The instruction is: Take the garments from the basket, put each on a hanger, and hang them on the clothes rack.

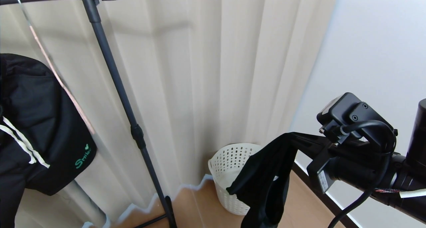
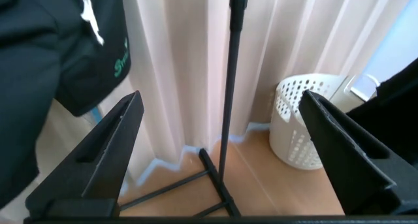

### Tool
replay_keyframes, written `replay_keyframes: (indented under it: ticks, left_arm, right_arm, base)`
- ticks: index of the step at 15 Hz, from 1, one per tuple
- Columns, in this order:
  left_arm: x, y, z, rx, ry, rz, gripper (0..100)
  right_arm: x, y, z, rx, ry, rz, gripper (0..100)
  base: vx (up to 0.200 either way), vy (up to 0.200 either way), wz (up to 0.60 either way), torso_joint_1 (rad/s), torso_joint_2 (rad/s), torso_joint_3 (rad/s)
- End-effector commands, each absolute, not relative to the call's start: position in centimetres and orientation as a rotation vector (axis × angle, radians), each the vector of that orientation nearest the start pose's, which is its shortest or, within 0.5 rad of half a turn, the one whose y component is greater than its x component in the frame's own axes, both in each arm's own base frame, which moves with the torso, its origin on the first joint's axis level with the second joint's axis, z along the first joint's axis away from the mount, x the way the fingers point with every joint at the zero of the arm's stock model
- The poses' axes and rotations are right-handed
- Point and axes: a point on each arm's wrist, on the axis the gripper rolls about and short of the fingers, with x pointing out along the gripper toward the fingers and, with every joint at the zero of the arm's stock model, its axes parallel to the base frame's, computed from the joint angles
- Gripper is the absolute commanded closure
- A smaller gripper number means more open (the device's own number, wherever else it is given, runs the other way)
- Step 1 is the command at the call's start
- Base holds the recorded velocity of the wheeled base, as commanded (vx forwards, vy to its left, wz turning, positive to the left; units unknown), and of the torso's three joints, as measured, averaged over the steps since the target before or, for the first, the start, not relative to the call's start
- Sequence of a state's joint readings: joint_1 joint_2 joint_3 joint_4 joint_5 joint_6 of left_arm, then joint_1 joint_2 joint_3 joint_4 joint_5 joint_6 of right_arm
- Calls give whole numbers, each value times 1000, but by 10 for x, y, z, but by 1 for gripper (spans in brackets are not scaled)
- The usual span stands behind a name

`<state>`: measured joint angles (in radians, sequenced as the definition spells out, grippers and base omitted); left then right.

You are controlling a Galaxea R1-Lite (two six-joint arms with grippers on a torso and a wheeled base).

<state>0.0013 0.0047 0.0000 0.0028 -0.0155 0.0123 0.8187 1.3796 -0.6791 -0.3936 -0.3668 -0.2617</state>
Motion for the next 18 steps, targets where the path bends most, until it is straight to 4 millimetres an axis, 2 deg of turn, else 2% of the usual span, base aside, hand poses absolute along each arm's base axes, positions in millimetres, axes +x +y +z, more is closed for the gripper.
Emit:
replay_keyframes:
  ticks: [1, 5, 18]
  left_arm:
    - [-22, 0, 75, 12, 8, -14, 0]
    - [-22, 0, 75, 14, 8, -14, 0]
    - [-22, 0, 76, 11, 3, -8, 0]
  right_arm:
    - [159, 156, 208, -430, 201, 476, 100]
    - [159, 155, 208, -430, 202, 472, 100]
    - [161, 156, 206, -434, 210, 472, 100]
  base:
    - [0, 0, 0, 163, -486, -134]
    - [0, 0, 0, 179, -508, -227]
    - [0, 0, 0, 228, -546, -316]
